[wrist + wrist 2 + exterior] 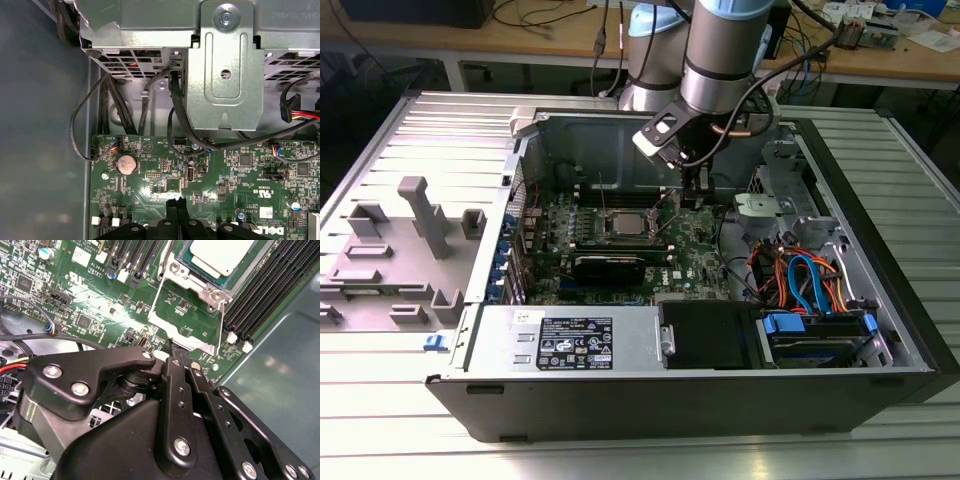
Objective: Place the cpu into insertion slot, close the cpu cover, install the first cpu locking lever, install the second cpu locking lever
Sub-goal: 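Close the cpu cover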
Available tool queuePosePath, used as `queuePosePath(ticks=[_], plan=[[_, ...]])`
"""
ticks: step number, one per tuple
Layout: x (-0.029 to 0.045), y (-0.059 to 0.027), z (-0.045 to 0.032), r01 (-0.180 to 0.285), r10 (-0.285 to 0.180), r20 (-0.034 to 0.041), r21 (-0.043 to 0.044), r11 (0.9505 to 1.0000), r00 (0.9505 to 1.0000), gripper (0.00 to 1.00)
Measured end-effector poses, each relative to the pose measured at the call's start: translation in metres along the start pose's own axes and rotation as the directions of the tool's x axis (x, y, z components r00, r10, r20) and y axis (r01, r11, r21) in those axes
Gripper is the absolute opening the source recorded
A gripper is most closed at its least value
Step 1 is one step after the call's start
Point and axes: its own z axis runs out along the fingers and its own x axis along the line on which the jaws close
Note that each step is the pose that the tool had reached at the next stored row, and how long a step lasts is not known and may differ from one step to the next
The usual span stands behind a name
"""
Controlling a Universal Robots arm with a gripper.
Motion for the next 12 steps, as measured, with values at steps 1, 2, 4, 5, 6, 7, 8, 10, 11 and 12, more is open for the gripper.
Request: queuePosePath(ticks=[1, 2, 4, 5, 6, 7, 8, 10, 11, 12], plan=[[0.0000, -0.0002, 0.0000, 0.000, 0.000, 0.0000, 0.0000, 1.0000, 1.0000, 0.11], [0.0000, -0.0005, 0.0000, 0.000, 0.000, 0.0000, 0.0000, 1.0000, 1.0000, 0.11], [0.0000, -0.0013, 0.0000, 0.000, 0.000, 0.0000, 0.0001, 1.0000, 1.0000, 0.11], [0.0001, -0.0019, 0.0000, 0.000, 0.000, -0.0001, 0.0000, 1.0000, 1.0000, 0.11], [0.0001, -0.0021, 0.0000, 0.000, 0.000, -0.0001, 0.0000, 1.0000, 1.0000, 0.11], [0.0001, -0.0024, 0.0000, 0.000, 0.000, -0.0001, 0.0000, 1.0000, 1.0000, 0.11], [0.0001, -0.0029, 0.0000, 0.000, 0.000, 0.0000, 0.0000, 1.0000, 1.0000, 0.11], [0.0001, -0.0037, 0.0000, 0.000, 0.000, -0.0001, 0.0000, 1.0000, 1.0000, 0.11], [0.0001, -0.0039, 0.0000, 0.000, 0.000, -0.0001, 0.0000, 1.0000, 1.0000, 0.11], [0.0001, -0.0042, 0.0000, 0.000, 0.000, -0.0001, 0.0000, 1.0000, 1.0000, 0.11]])
